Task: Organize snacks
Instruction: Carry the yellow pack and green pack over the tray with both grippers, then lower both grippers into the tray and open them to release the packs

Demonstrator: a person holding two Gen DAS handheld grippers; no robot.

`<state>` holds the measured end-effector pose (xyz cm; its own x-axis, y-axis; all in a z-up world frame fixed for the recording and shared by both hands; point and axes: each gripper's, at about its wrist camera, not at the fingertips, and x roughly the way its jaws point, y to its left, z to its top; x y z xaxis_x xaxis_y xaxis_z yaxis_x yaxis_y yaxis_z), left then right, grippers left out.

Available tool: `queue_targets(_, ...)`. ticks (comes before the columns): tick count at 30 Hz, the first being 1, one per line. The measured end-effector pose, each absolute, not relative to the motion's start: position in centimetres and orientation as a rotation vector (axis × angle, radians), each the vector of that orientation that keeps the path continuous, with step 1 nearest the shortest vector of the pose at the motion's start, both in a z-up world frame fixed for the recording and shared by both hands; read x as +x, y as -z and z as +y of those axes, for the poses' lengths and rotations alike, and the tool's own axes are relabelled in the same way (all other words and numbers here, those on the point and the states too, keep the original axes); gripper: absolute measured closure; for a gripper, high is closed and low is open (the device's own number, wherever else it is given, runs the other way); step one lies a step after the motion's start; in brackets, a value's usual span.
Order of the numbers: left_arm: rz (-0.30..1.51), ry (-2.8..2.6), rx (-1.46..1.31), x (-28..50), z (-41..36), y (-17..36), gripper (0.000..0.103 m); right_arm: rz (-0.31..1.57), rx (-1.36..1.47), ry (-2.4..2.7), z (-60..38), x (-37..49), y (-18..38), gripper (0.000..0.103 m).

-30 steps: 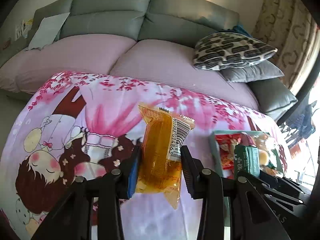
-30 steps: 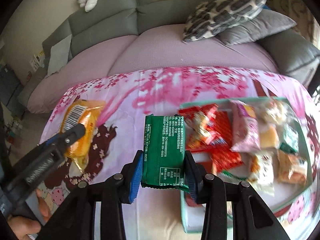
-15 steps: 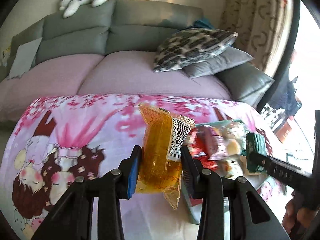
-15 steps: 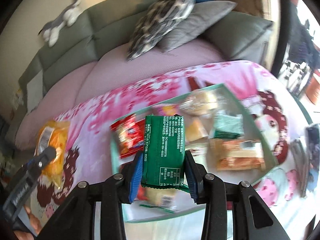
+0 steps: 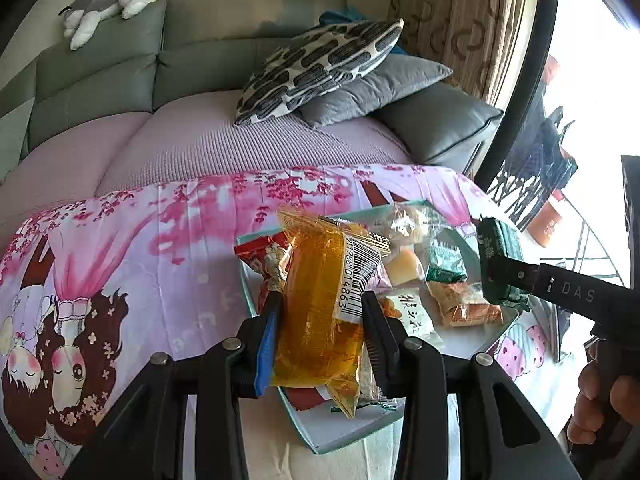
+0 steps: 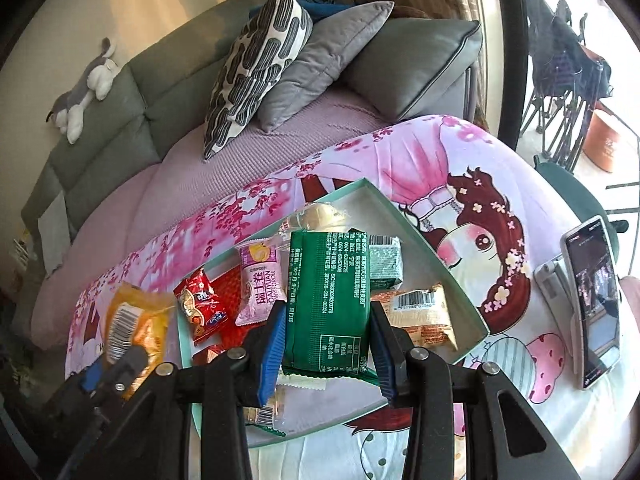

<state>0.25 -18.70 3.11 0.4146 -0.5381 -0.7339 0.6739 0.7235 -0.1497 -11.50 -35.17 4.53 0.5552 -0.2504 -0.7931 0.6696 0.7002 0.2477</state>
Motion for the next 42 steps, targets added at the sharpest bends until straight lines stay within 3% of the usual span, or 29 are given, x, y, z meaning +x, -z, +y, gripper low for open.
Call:
queue_targets(30,0.939,0.774,0.201,0.4,-21.9,1.5,0.062,0.936,0.617,0.527,-35.7,-8.4,1.1,0.061)
queue_targets(42,0.956,0.760,0.178,0.7,-21.4,1.0,0.043,0.946,0.611,0.524,-35.5,-8.1,1.3,0.061)
